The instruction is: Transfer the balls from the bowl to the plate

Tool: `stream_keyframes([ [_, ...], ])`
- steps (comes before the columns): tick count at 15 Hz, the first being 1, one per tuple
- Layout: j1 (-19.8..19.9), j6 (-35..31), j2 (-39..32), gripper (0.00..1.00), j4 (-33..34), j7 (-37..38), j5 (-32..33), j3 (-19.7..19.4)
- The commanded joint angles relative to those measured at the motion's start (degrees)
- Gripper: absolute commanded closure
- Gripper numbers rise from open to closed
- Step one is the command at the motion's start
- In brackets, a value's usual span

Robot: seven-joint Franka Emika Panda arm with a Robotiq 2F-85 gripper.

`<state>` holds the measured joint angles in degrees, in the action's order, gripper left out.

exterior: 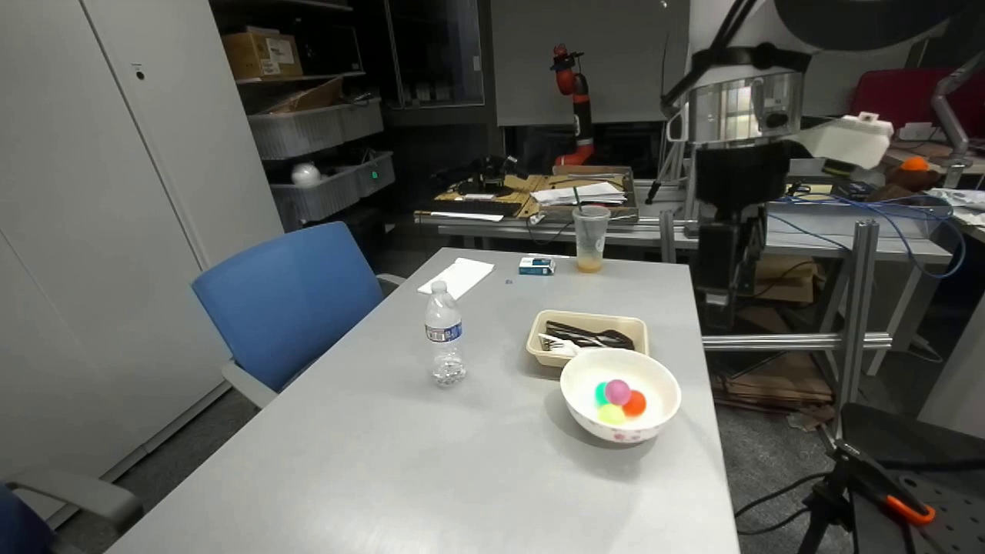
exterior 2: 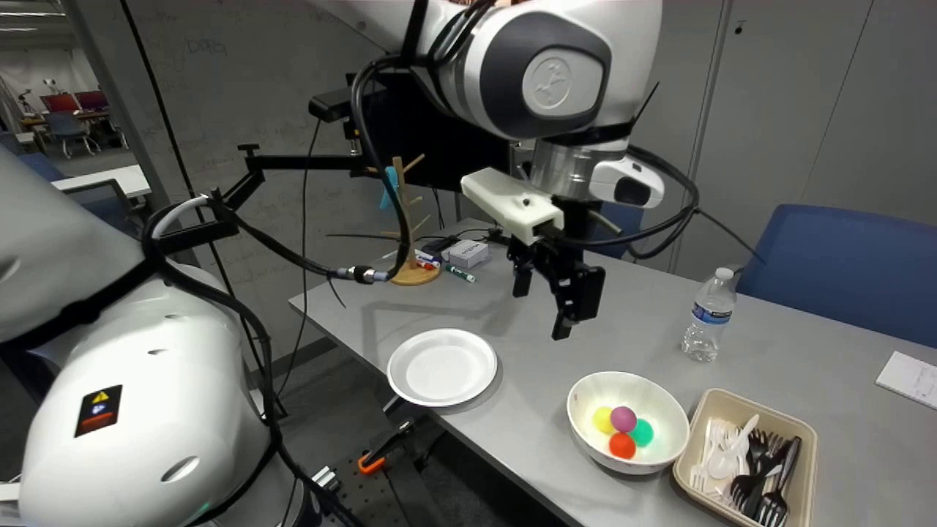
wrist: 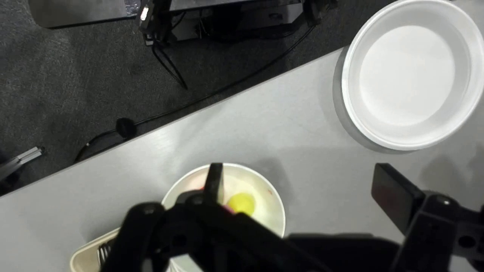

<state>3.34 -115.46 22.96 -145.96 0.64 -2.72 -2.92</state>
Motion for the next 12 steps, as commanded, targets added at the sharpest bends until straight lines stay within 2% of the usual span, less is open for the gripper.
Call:
stream_keyframes([
  [1, 0.92, -8.86, -6.14, 0.0, 0.59, -1.78, 0.45, -1.54],
  [6, 2.07, -22.38, -14.57, 0.0, 1.63, -2.72, -0.29, -3.9],
  [8, 2.12, -21.97, -17.91, 0.0, 3.95, -3.1, -1.81, -4.57],
  [9, 2.11, -21.96, -14.22, 0.0, 0.61, -1.33, -0.1, -3.77],
  [12, 2.21, -21.96, -17.27, 0.0, 2.84, -1.32, -0.1, -4.07],
])
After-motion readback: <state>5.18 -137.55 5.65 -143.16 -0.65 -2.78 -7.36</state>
